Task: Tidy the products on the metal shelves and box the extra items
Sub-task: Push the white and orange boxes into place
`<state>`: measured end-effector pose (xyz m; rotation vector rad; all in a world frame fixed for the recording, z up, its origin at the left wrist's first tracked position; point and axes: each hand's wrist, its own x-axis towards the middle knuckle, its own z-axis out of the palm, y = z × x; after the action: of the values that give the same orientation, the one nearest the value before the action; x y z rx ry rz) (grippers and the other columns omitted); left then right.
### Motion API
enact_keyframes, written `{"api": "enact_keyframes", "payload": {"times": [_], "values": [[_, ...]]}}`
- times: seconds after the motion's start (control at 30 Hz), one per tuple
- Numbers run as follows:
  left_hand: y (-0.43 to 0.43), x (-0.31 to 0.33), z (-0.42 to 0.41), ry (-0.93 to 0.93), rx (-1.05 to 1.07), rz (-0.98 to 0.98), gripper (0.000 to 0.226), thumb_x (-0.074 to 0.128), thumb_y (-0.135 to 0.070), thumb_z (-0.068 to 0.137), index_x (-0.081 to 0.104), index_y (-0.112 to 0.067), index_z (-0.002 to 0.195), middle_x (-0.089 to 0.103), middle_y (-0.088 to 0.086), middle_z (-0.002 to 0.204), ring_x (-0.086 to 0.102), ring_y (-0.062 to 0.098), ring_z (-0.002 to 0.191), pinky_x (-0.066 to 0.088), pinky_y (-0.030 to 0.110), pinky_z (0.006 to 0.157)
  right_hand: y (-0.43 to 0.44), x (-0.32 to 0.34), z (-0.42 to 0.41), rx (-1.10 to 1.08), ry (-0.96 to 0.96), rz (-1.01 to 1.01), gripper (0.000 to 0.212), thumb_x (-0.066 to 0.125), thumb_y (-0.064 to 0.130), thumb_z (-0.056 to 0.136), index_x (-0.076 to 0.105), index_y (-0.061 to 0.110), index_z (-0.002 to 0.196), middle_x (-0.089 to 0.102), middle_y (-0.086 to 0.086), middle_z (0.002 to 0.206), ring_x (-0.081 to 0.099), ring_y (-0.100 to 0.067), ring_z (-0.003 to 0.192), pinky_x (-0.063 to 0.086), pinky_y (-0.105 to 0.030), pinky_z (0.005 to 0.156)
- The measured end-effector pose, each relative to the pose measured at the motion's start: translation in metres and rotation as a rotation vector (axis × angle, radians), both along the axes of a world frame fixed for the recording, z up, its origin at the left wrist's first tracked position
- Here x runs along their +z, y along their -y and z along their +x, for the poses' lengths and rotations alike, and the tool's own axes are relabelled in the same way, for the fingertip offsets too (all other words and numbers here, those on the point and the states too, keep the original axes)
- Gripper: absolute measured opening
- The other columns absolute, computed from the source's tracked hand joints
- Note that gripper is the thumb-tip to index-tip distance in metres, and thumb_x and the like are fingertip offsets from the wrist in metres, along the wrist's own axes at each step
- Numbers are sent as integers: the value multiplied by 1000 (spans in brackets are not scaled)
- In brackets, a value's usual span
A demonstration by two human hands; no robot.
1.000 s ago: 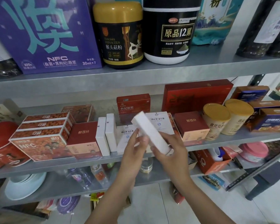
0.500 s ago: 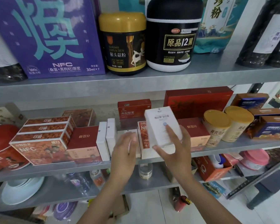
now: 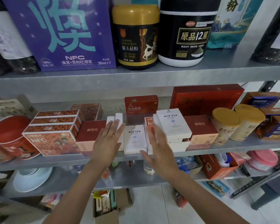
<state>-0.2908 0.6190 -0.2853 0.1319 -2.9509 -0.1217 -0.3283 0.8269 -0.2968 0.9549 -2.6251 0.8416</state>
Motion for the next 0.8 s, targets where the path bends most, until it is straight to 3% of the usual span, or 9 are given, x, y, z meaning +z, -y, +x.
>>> {"api": "enact_keyframes", "payload": {"times": [0.13, 0.2, 0.3, 0.37, 0.43, 0.47, 0.5, 0.63, 0.8], "values": [[4, 5, -1, 37, -63, -138, 84, 66, -14, 89, 19, -41, 153, 8, 10, 163, 7, 31, 150, 34, 46, 111, 36, -18, -2, 158, 171, 162, 77, 53, 24, 98, 2, 14, 155, -5, -1, 164, -2, -19, 151, 14, -32, 122], [7, 6, -3, 17, -81, -149, 74, 72, -4, 82, 43, -31, 145, 16, 16, 161, 14, 35, 149, 39, 46, 108, 50, -31, -8, 94, 195, 385, 80, 49, 22, 99, -7, 9, 154, -12, -7, 163, -9, -22, 150, 3, -34, 123], [9, 1, -2, 34, -82, -143, 62, 67, -2, 85, 47, -26, 139, 1, 12, 164, 0, 32, 151, 39, 41, 109, 60, -51, -6, 29, 105, 724, 83, 48, 17, 99, -14, 1, 151, -18, -17, 160, -13, -31, 149, -4, -42, 122], [9, 0, -2, 27, -86, -138, 60, 64, -2, 87, 44, -27, 139, -4, 8, 164, -6, 30, 151, 41, 37, 107, 60, -57, 3, 15, 25, 755, 81, 57, 18, 94, 4, -2, 152, 2, -24, 160, 6, -37, 149, 7, -47, 121], [9, -1, -2, 36, -88, -128, 61, 59, 0, 88, 42, -28, 140, -6, 7, 164, -8, 29, 151, 40, 35, 107, 56, -59, 13, -7, -82, 745, 78, 83, 29, 72, 50, 2, 138, 48, -23, 142, 48, -35, 131, 38, -45, 111], [10, 0, -3, 43, -89, -124, 63, 58, 1, 88, 41, -28, 141, -8, 6, 164, -9, 28, 151, 39, 35, 108, 55, -59, 15, -12, -132, 723, 77, 90, 30, 58, 63, 6, 125, 60, -19, 129, 59, -32, 120, 47, -42, 103], [10, 0, -4, 51, -88, -127, 64, 57, 1, 88, 39, -29, 142, -9, 6, 164, -10, 28, 151, 37, 36, 110, 55, -60, 14, -14, -150, 696, 75, 92, 29, 54, 66, 8, 122, 63, -17, 126, 60, -31, 118, 49, -41, 101], [9, 1, -4, 70, -77, -122, 66, 55, 0, 88, 36, -30, 144, -12, 5, 164, -13, 27, 150, 32, 36, 113, 62, -58, 11, -110, -169, 608, 81, 80, 21, 73, 44, 6, 144, 42, -19, 148, 40, -33, 138, 38, -42, 111], [11, 2, -4, 130, -76, -129, 70, 54, -15, 95, 19, -36, 152, -15, 7, 163, -16, 29, 149, 16, 43, 120, 52, -50, 28, -57, -71, 551, 87, 95, 17, 44, 64, 7, 125, 61, -16, 131, 59, -28, 121, 53, -38, 94]]}}
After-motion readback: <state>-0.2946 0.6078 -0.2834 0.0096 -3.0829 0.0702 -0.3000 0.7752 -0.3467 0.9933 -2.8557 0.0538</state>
